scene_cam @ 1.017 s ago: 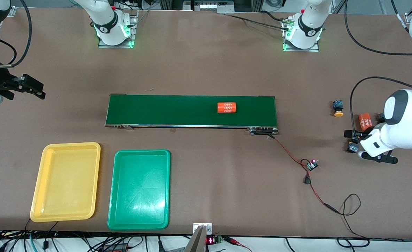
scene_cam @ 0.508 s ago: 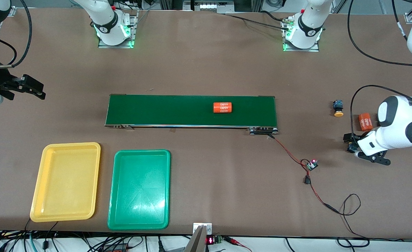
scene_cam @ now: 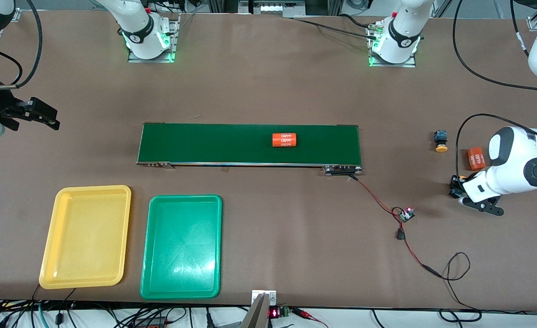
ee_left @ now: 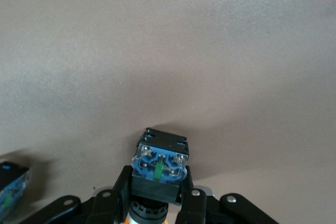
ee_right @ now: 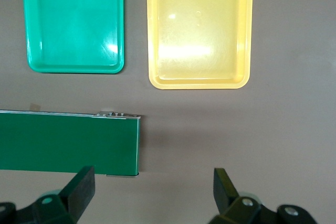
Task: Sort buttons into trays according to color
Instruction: 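Grasp the yellow-capped push button with the left gripper, then carry the yellow button with the left gripper onto the belt, release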
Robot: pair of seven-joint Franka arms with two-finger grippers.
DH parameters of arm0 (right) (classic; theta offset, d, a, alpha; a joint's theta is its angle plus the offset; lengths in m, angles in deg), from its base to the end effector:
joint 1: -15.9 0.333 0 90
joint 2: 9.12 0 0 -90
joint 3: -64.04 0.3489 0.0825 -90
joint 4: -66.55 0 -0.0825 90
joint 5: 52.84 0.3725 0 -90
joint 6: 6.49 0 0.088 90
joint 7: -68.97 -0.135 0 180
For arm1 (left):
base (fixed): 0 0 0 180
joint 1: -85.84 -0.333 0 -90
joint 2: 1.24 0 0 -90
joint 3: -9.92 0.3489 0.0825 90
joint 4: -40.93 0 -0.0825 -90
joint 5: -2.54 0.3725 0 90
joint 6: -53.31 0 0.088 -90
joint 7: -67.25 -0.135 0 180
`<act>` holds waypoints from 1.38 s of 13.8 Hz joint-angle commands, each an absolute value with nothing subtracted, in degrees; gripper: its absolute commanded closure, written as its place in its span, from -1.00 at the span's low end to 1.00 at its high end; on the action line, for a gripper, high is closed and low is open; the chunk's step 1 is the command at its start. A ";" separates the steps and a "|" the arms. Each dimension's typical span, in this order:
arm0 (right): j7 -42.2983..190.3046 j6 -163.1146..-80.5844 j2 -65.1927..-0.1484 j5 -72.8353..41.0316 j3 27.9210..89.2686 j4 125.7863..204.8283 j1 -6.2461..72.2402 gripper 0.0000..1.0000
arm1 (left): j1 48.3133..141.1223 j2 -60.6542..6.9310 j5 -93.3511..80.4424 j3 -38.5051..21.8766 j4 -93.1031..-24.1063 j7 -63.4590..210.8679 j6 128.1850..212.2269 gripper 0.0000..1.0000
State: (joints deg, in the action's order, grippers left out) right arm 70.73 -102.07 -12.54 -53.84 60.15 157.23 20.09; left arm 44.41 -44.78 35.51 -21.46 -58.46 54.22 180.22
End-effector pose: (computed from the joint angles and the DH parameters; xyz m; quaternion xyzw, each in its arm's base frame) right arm 0.5720 0.0019 0.5994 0.9997 0.0188 0.0128 0.0109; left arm 0.6355 0.1746 0.1831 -0.9835 0.1678 0.0657 0.0143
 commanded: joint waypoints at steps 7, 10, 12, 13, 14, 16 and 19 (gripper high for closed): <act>70.55 -102.38 -12.63 -53.98 60.35 157.78 20.21 -1.00 | 43.39 -39.39 29.02 -34.18 -56.28 58.89 162.49 0.72; 70.55 -102.38 -12.72 -53.98 60.35 157.69 20.21 -1.00 | 43.57 -39.38 27.41 -40.59 -56.36 63.79 158.36 0.72; 70.12 -102.21 -12.64 -53.98 60.35 157.69 20.21 -1.00 | 43.66 -39.47 25.75 -45.16 -57.15 73.71 157.46 0.72; 69.94 -101.94 -12.63 -53.98 60.35 157.69 20.21 -1.00 | 44.00 -39.73 25.65 -47.45 -57.50 77.15 156.85 0.71; 70.11 -101.85 -12.63 -53.98 60.35 157.60 20.12 -1.00 | 44.36 -40.00 25.65 -49.04 -57.85 80.49 156.75 0.71; 69.94 -101.85 -12.37 -53.98 60.35 157.43 20.29 -1.00 | 48.03 -40.44 25.57 -50.54 -58.56 88.57 157.01 0.72; 69.85 -101.94 -12.37 -53.98 60.35 156.90 20.12 -1.00 | 52.96 -40.88 25.65 -50.46 -61.44 98.24 160.25 0.71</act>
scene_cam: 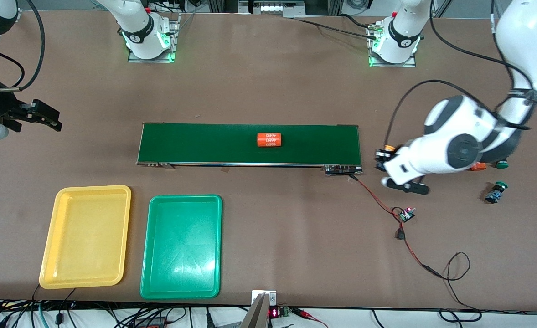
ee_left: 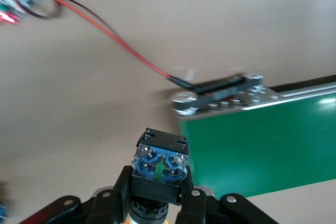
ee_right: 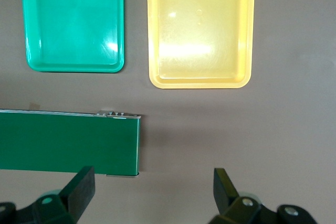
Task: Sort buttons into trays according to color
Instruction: 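Carry the yellow button with the left gripper onto the belt, release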
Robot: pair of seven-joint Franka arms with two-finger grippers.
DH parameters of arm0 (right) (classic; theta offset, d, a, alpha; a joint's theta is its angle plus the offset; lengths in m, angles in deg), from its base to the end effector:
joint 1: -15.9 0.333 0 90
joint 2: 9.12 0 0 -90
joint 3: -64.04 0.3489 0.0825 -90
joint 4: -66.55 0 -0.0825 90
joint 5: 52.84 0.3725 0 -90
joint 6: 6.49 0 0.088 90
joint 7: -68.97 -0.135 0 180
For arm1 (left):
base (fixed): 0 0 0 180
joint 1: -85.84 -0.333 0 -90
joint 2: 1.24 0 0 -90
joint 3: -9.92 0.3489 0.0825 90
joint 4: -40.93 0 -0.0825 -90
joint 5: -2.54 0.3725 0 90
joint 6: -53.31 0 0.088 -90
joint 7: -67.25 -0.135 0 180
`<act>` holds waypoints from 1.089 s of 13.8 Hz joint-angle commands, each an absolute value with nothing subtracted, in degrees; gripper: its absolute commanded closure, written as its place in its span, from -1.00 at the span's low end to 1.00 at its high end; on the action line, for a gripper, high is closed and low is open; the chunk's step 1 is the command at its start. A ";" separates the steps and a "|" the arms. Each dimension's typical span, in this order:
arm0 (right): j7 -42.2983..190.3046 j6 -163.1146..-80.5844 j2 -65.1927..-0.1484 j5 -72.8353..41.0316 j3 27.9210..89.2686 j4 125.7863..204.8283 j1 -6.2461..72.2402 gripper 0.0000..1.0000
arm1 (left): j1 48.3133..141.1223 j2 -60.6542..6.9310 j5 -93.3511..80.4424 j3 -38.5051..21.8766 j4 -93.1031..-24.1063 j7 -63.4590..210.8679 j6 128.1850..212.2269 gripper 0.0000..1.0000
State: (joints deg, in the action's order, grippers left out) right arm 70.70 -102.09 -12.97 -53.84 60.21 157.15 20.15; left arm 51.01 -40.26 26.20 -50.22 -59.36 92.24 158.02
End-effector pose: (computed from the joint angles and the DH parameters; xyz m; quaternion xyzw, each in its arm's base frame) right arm 0.5742 0.0033 0.5958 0.9997 0.0196 0.0100 0.0110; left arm 0.5962 -0.1542 0.3227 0.9859 -0.0669 -0.1467 0.0438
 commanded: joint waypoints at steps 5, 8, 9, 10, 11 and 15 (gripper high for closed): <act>70.55 -101.85 -12.72 -53.98 60.09 156.90 19.85 -1.00 | 55.60 -40.44 25.91 -50.63 -69.81 105.83 170.46 0.68; 70.73 -101.85 -12.72 -53.98 60.09 156.90 19.77 -1.00 | 56.93 -40.88 26.44 -49.93 -71.39 105.93 172.57 0.63; 70.99 -101.85 -12.72 -54.07 60.18 156.90 19.94 -1.00 | 56.93 -40.88 26.53 -49.67 -71.39 105.93 172.75 0.47; 70.99 -101.85 -12.72 -54.24 60.26 156.90 20.12 -1.00 | 56.93 -40.79 26.62 -49.58 -71.31 105.93 172.66 -0.17; 70.82 -101.85 -12.72 -54.33 60.35 156.90 20.29 -1.00 | 56.84 -40.79 26.62 -49.58 -71.22 105.66 172.49 -0.99; 70.55 -102.03 -12.90 -53.98 60.35 156.90 19.85 -1.00 | 56.31 -40.18 26.53 -50.19 -69.73 106.28 168.90 -1.00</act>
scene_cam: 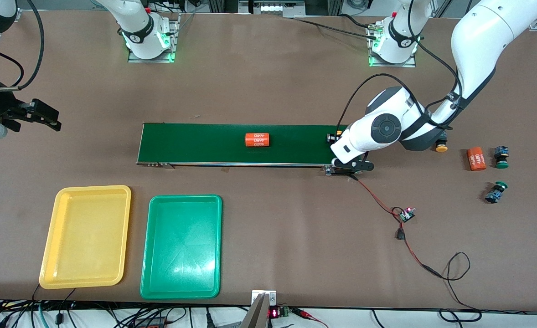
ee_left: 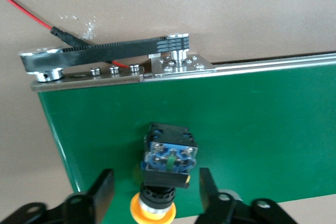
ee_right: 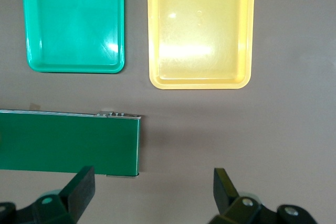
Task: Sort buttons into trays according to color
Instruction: 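Carry the yellow button with the left gripper onto the belt, release, then move the left gripper back to the button pile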
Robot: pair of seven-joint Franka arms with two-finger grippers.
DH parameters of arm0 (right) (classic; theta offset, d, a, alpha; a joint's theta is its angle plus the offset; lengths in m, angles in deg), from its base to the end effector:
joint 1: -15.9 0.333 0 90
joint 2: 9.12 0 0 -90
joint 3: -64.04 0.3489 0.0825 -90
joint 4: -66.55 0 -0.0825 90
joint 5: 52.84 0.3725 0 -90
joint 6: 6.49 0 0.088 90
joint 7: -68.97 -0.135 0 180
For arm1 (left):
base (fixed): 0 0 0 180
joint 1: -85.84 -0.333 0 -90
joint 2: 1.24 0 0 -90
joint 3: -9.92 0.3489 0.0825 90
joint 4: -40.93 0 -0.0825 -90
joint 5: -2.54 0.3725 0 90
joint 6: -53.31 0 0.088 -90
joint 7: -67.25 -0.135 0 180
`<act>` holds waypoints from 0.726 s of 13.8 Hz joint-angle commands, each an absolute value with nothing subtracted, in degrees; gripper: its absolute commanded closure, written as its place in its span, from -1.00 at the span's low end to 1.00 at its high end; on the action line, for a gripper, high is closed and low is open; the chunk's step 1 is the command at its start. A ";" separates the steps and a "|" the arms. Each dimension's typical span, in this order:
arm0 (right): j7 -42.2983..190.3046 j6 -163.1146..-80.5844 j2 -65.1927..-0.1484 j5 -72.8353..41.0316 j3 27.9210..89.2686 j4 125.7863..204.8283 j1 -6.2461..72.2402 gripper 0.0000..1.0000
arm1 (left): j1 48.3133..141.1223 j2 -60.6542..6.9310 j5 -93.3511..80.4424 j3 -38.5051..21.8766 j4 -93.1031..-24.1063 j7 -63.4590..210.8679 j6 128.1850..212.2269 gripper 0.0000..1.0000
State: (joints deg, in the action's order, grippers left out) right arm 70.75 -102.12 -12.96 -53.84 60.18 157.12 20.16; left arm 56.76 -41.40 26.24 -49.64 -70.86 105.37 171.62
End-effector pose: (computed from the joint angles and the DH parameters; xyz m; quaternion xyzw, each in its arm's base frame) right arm 0.5742 0.0031 0.5962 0.9997 0.0199 0.0106 0.0111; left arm 0.5329 -0.2423 0.2607 0.9868 -0.0319 -0.1490 0.0553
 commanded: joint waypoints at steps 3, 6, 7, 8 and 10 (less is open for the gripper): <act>70.55 -102.38 -13.16 -53.80 60.44 156.90 19.94 -1.00 | 55.96 -39.30 26.53 -50.55 -62.99 106.28 159.69 -1.00; 70.47 -102.38 -13.16 -53.80 60.44 156.90 20.03 -1.00 | 53.95 -39.38 26.53 -50.37 -54.98 105.14 150.54 -1.00; 70.47 -102.38 -13.16 -53.80 60.44 156.90 20.03 -1.00 | 52.63 -39.38 26.62 -50.28 -53.04 105.05 148.43 -1.00; 70.47 -102.38 -13.16 -53.80 60.44 156.90 20.03 -1.00 | 51.84 -39.38 26.62 -49.85 -51.63 105.22 147.01 -1.00; 70.47 -102.47 -13.16 -53.80 60.44 156.90 20.03 -1.00 | 49.21 -39.47 27.23 -47.31 -49.17 105.14 144.28 -1.00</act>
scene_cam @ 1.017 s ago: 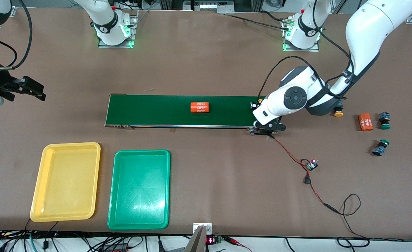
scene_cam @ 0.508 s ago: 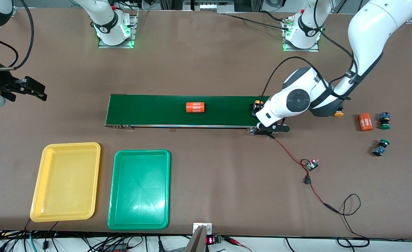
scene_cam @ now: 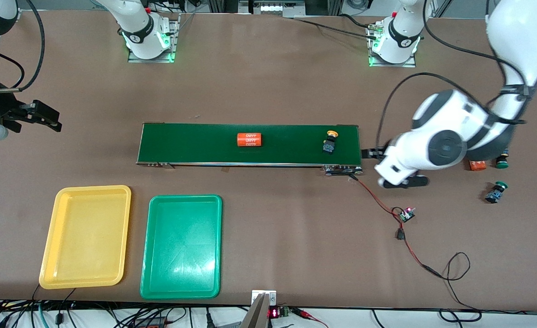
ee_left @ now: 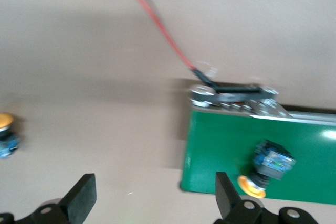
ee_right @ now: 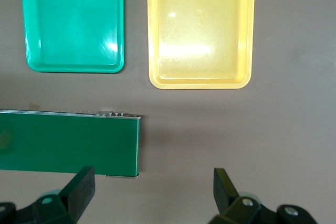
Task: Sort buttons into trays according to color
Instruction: 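Move the left gripper back to the button pile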
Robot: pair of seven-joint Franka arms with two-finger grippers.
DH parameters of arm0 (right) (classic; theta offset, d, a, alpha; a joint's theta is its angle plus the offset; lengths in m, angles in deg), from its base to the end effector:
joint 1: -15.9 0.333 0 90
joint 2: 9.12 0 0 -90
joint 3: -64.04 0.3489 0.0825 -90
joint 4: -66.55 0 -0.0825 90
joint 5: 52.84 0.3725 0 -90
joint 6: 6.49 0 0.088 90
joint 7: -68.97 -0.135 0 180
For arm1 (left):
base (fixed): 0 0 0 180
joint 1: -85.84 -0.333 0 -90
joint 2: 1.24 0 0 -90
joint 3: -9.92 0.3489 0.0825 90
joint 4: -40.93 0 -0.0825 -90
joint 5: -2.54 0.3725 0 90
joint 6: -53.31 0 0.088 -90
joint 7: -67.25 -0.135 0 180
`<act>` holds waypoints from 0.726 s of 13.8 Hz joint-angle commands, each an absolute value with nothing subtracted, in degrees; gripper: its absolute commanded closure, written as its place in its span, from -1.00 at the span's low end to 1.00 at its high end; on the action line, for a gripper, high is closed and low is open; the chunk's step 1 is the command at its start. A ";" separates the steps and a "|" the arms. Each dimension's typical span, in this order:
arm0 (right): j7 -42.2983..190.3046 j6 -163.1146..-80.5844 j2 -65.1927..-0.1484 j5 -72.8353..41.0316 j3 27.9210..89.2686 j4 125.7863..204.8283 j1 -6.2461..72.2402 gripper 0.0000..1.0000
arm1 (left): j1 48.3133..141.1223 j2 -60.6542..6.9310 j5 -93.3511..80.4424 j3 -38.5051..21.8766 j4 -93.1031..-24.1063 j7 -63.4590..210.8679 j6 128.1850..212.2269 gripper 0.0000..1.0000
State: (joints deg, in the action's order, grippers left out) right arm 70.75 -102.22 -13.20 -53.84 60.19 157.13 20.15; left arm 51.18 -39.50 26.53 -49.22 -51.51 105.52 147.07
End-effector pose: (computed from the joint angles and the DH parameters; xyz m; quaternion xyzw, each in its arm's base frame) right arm 0.5755 0.0032 0.5939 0.9997 0.0199 0.0093 0.0112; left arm 0.6138 -0.1166 0.3611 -0.9823 -0.0761 0.1707 0.0093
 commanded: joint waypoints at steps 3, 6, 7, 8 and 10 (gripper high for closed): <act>70.47 -102.47 -13.25 -53.80 60.35 156.90 19.85 -1.00 | 44.55 -40.00 28.98 -44.23 -49.07 96.23 144.54 -1.00; 70.47 -102.47 -13.25 -53.80 60.35 156.90 19.85 -1.00 | 44.36 -40.70 38.37 -39.22 -49.07 82.32 144.97 -1.00; 70.47 -102.47 -13.42 -53.80 60.35 156.90 19.85 -1.00 | 44.19 -41.05 39.18 -37.90 -48.98 80.02 145.41 -1.00; 70.47 -102.47 -13.43 -53.80 60.35 156.90 19.85 -1.00 | 44.01 -41.05 39.36 -36.15 -49.07 77.82 147.24 -1.00; 70.47 -102.47 -13.43 -53.80 60.35 156.90 19.94 -1.00 | 43.92 -41.05 41.02 -32.55 -49.07 70.63 150.85 -1.00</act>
State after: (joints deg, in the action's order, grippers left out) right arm 70.75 -102.25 -13.34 -53.84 60.16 157.14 20.11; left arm 43.38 -41.01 38.72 -35.38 -49.72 77.27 148.60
